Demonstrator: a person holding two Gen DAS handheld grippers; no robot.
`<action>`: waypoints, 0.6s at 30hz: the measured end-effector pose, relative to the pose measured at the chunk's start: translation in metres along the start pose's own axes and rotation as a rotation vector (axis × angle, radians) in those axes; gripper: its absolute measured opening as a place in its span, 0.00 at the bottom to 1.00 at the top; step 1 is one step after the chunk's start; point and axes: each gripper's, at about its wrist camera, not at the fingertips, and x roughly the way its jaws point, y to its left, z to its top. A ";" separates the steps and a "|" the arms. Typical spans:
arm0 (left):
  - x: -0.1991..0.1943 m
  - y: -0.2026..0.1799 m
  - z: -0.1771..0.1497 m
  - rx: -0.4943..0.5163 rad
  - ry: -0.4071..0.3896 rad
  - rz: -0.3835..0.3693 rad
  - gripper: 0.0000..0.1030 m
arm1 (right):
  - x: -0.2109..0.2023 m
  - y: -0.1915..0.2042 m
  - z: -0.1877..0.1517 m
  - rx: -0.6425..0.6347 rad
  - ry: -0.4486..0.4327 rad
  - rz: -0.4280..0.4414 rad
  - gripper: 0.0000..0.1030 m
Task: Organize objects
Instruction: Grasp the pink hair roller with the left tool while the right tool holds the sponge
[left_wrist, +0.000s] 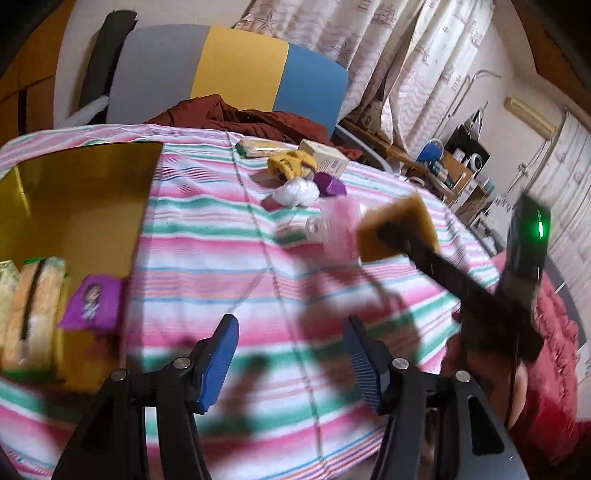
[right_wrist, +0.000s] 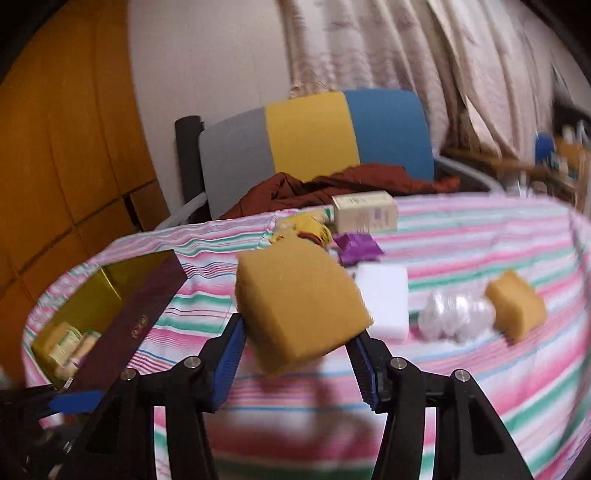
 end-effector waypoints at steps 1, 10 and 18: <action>0.004 -0.001 0.005 -0.020 0.001 -0.018 0.59 | -0.001 -0.005 -0.002 0.023 0.004 -0.002 0.53; 0.065 -0.023 0.053 -0.150 0.096 -0.164 0.66 | -0.017 -0.017 -0.026 -0.037 0.006 -0.028 0.51; 0.096 -0.029 0.075 -0.184 0.124 -0.107 0.67 | -0.019 -0.010 -0.034 -0.114 0.006 -0.032 0.51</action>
